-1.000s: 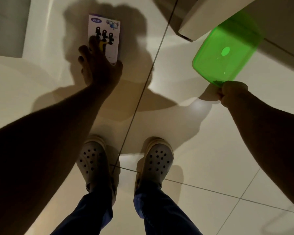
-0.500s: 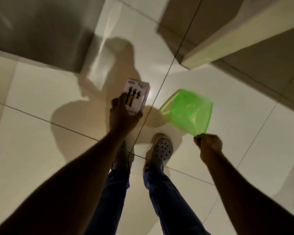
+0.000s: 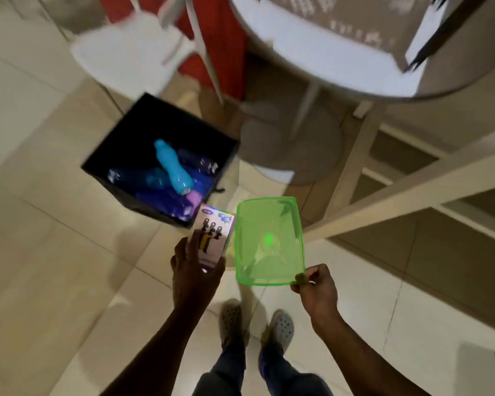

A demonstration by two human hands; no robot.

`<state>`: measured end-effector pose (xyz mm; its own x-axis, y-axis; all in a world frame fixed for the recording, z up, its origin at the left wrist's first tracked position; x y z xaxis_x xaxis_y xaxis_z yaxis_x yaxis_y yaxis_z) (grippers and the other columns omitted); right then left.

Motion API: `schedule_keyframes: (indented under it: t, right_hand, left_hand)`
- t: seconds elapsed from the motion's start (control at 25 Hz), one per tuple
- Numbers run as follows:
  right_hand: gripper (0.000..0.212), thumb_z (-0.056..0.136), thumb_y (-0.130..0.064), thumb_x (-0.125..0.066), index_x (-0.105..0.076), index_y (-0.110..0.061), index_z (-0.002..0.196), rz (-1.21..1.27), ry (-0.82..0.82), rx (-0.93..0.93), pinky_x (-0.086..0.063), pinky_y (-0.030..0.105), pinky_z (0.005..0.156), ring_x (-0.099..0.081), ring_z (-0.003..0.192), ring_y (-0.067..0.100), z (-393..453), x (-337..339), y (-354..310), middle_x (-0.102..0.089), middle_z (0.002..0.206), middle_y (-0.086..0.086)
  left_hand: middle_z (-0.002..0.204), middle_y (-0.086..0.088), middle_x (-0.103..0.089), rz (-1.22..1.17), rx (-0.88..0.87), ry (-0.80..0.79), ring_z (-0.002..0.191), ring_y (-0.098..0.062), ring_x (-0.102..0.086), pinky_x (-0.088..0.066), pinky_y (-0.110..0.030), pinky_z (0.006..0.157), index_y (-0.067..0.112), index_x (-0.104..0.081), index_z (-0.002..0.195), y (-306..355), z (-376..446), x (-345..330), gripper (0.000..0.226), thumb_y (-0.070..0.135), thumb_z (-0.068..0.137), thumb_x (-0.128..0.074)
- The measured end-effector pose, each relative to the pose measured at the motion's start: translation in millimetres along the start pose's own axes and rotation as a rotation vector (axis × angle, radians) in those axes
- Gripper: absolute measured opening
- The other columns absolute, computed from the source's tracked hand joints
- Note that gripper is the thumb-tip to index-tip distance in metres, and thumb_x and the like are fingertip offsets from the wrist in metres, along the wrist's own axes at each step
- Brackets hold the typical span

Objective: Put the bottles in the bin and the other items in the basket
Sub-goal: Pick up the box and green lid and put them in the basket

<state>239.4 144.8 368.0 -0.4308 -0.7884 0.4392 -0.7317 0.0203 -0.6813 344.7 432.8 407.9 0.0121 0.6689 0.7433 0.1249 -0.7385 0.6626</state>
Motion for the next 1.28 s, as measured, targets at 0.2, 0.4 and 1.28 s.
schedule_keyframes:
  t: [0.2, 0.4, 1.28]
  right_hand:
    - [0.034, 0.090, 0.006, -0.059, -0.043, -0.019, 0.072, 0.200, 0.008, 0.329, -0.056, 0.027, 0.061, -0.059, 0.062, 0.020, -61.8, 14.9, -201.3, -0.055, 0.071, 0.004]
    - [0.026, 0.090, 0.000, -0.058, -0.047, -0.020, 0.078, 0.360, 0.130, 0.545, -0.054, 0.037, 0.067, -0.067, 0.067, 0.022, -104.8, 47.4, -361.3, -0.058, 0.071, -0.002]
    - [0.021, 0.080, -0.008, -0.065, -0.070, -0.018, 0.098, 0.321, 0.627, 0.632, -0.063, 0.039, 0.066, -0.071, 0.063, 0.018, 171.9, 287.6, -761.4, -0.073, 0.092, 0.009]
  left_hand:
    - [0.124, -0.020, -0.052, -0.079, -0.137, 0.213, 0.113, -0.039, -0.048, -0.042, -0.047, 0.098, 0.006, -0.044, 0.138, 110.4, 73.8, 148.6, 0.079, 0.025, 0.070, -0.080]
    - [0.121, -0.019, -0.054, -0.199, -0.262, 0.389, 0.115, -0.036, -0.050, -0.042, -0.047, 0.099, 0.006, -0.046, 0.138, 207.4, 140.6, 248.5, 0.082, 0.027, 0.069, -0.084]
    - [0.143, -0.014, -0.038, 0.232, -0.427, -0.050, 0.124, -0.034, -0.046, -0.044, -0.040, 0.094, 0.028, -0.029, 0.144, 581.2, 461.0, 113.2, 0.079, 0.058, 0.078, -0.059]
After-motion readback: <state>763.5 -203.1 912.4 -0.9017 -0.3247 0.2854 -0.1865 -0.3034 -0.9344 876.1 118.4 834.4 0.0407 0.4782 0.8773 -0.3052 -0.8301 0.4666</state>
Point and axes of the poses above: each hand's wrist, its own z-axis towards the middle knuckle, its own x-axis out of the back of the hand, y = z × x, the point moved 8 cm from there along z, towards the middle knuckle
